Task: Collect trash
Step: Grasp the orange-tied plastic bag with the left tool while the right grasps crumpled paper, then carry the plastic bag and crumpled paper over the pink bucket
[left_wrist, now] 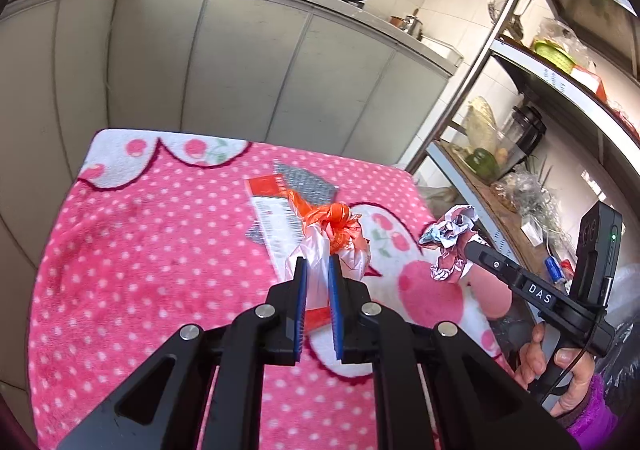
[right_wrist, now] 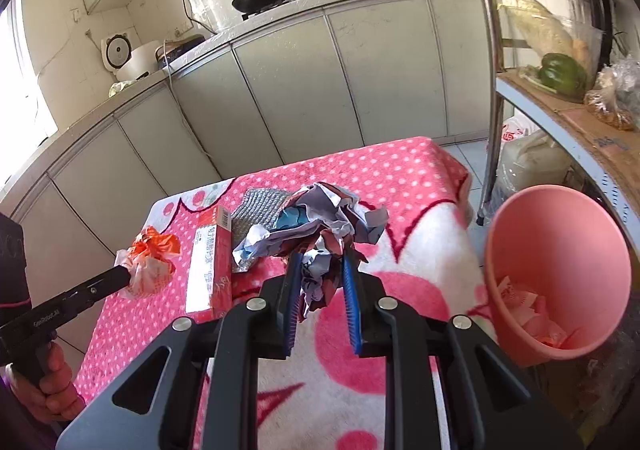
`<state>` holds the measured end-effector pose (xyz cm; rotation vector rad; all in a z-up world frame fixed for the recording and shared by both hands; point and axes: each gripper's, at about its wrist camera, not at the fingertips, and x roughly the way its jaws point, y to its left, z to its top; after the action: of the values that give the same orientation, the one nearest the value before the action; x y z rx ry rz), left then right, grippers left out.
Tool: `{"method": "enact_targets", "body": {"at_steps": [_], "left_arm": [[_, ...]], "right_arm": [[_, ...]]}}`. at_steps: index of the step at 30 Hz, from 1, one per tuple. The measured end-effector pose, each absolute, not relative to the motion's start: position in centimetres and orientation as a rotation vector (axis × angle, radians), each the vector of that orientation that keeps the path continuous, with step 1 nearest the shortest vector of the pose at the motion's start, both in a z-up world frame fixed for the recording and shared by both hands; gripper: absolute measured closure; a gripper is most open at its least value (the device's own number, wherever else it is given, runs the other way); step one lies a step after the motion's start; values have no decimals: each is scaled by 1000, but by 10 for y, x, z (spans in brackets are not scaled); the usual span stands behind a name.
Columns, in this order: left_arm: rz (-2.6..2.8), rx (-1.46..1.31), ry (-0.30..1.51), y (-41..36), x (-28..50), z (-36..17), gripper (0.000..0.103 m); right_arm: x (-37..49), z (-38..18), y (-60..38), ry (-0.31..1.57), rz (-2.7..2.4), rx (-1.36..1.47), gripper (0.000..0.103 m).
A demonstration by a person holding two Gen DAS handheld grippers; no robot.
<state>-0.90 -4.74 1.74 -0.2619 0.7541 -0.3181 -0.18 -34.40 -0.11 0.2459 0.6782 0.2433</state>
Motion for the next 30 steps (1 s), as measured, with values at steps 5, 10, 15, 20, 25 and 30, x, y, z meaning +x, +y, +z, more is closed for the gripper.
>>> {"method": "enact_targets", "body": {"at_steps": [5, 10, 15, 20, 25, 30], "left_arm": [[-396, -213, 754, -88, -8, 25, 93], [-492, -139, 746, -143, -5, 34, 93], [-575, -70, 751, -196, -1, 38, 93], [-650, -16, 770, -250, 10, 37, 93], [-694, 47, 801, -301, 24, 23, 93], [-702, 91, 851, -335, 41, 0, 93]], "right_arm": [[-22, 0, -380, 649, 166, 276, 82], [-35, -8, -430, 640, 54, 334, 82], [-44, -20, -477, 635, -56, 383, 82], [-45, -27, -510, 627, -129, 409, 82], [-37, -39, -524, 648, -157, 396, 82], [-23, -54, -533, 688, -161, 405, 82]]}}
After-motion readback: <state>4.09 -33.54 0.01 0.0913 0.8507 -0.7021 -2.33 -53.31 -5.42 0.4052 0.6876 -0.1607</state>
